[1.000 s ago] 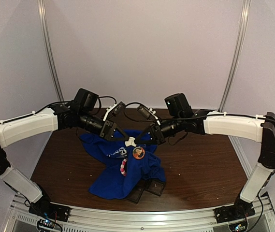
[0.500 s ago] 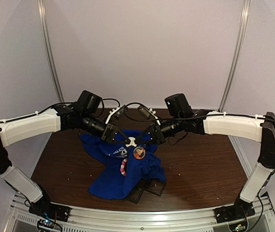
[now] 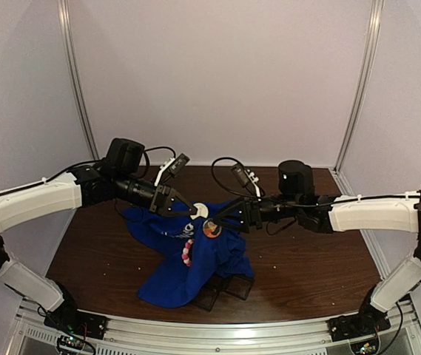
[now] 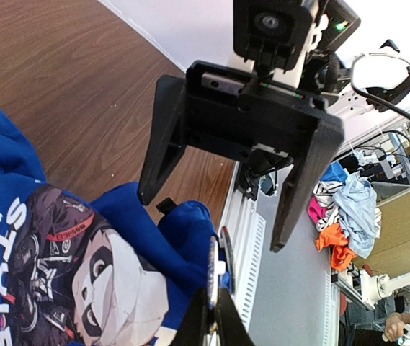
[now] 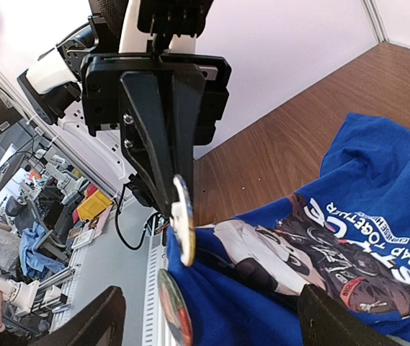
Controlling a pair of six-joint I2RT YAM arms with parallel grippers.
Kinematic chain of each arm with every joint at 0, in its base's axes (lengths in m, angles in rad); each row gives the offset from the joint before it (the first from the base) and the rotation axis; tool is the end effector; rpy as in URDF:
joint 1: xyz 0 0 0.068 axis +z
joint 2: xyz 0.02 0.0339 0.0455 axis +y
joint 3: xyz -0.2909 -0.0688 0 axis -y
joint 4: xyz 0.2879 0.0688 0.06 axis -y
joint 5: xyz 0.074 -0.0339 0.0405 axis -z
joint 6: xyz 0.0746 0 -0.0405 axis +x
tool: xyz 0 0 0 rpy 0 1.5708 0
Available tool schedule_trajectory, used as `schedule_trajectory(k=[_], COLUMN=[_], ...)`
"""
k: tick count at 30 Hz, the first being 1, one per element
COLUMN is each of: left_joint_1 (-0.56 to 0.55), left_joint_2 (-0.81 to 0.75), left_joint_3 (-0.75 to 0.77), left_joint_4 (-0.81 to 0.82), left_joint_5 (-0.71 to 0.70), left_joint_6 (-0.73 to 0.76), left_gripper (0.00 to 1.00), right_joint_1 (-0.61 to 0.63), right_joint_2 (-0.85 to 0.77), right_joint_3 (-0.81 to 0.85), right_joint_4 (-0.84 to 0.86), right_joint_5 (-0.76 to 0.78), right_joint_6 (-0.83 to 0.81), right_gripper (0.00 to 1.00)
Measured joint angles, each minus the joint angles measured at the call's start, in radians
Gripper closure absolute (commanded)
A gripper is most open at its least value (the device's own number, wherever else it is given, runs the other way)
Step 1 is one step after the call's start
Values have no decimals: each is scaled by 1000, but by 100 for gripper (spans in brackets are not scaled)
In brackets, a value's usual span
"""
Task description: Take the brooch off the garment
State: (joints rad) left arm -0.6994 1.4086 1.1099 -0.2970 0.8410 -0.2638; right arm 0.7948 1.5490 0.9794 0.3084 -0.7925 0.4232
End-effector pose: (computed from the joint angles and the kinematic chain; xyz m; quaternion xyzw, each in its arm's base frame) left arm 0.2460 -0.2796 0.3038 0.3610 0.7461 -0.5177 0.2120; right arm 0.2496 0.3302 0.2670 -0.3662 0.6757 0.5725 0.2857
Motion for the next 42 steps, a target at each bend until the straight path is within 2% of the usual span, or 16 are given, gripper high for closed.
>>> schedule_trajectory(k=[5, 10, 22, 33, 42], left_joint_1=[0, 0, 0, 0, 0], left_joint_2=[-44, -51, -53, -56, -56], left_joint_3=[-6, -6, -6, -9, -9], left_joint_4=[52, 64, 64, 64, 63], left_joint_5=[9, 13, 13, 13, 11], left_joint_6=[-26, -32, -32, -32, -32], left_gripper=[100, 100, 100, 100, 100], right_joint_1=[21, 42, 64, 65, 66], right_joint_2=[-3, 27, 105, 131, 150], right_joint_3=[-59, -58, -36, -30, -11], right_joint_4=[169, 294, 415, 466, 491], right_joint_5=[36, 52, 58, 54, 45], right_joint_6=[101, 164, 262, 317, 347], right_gripper=[13, 15, 42, 51, 66])
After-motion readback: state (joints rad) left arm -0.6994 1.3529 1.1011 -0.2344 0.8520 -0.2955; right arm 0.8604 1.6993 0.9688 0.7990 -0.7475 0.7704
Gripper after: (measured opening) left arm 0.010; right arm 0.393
